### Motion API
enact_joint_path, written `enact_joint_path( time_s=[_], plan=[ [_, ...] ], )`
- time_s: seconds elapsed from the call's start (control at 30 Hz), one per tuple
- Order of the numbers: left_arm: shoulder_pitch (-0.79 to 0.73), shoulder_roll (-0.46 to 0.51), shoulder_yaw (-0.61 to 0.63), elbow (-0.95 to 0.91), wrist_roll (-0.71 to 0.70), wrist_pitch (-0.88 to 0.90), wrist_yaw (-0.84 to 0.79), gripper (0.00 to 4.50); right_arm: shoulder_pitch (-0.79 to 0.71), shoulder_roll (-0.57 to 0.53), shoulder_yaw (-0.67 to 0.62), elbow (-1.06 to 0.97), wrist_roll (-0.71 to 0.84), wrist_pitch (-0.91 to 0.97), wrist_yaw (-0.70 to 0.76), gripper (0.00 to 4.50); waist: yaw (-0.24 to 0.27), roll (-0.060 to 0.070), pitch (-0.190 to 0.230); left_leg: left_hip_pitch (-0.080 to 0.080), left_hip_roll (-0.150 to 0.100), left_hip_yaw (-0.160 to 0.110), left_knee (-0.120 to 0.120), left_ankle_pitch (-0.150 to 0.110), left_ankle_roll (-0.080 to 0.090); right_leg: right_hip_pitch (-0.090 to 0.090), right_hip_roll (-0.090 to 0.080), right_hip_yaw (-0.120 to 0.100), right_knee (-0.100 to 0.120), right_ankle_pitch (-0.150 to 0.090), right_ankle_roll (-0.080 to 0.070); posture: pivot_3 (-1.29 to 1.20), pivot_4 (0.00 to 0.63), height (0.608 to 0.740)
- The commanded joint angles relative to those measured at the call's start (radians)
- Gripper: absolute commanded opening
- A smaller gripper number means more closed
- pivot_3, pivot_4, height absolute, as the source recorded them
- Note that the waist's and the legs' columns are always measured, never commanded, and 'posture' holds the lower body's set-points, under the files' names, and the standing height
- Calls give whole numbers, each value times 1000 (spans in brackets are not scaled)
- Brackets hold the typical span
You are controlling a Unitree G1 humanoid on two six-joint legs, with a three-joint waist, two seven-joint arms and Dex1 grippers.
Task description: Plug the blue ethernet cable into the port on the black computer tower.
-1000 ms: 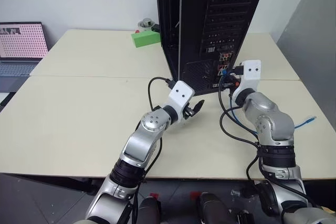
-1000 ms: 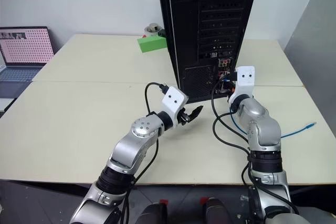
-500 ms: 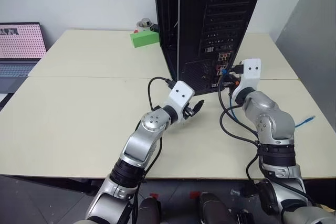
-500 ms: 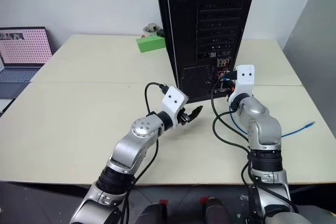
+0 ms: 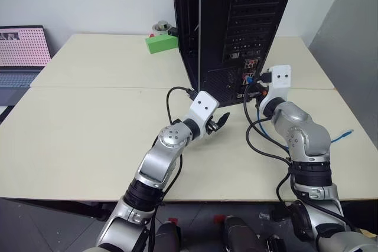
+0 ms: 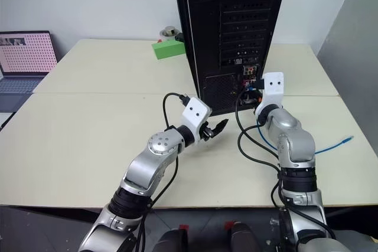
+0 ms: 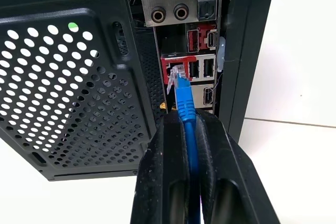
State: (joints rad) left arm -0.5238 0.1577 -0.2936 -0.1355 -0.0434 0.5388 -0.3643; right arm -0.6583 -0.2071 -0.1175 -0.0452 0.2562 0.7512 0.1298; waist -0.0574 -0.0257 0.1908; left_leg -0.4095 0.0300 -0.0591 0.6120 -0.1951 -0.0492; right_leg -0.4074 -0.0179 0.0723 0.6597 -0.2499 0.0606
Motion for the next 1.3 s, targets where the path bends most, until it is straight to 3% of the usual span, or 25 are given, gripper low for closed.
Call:
enact_joint_path(
  time_s=[0.03,0.87,1.3],
  plan=[
    [-5,-5,6,-32,5,-13,-4,3344,-38,14,-3,-35,2,-15,-12,0,0,0,0,0,0,0,0,0,0,0,0,0,0,0,0,0,150,740],
    [1,-4,4,-33,8,-12,-14,3344,-95,95,-90,-21,78,34,-74,0,-20,0,0,-1,0,0,0,0,0,-1,0,0,0,0,0,0,150,740],
    [2,-7,2,-30,16,-14,-17,3344,-98,90,-51,-17,43,22,-79,0,-19,0,0,-7,0,0,-1,0,0,-7,0,0,0,0,0,0,150,740]
  ],
)
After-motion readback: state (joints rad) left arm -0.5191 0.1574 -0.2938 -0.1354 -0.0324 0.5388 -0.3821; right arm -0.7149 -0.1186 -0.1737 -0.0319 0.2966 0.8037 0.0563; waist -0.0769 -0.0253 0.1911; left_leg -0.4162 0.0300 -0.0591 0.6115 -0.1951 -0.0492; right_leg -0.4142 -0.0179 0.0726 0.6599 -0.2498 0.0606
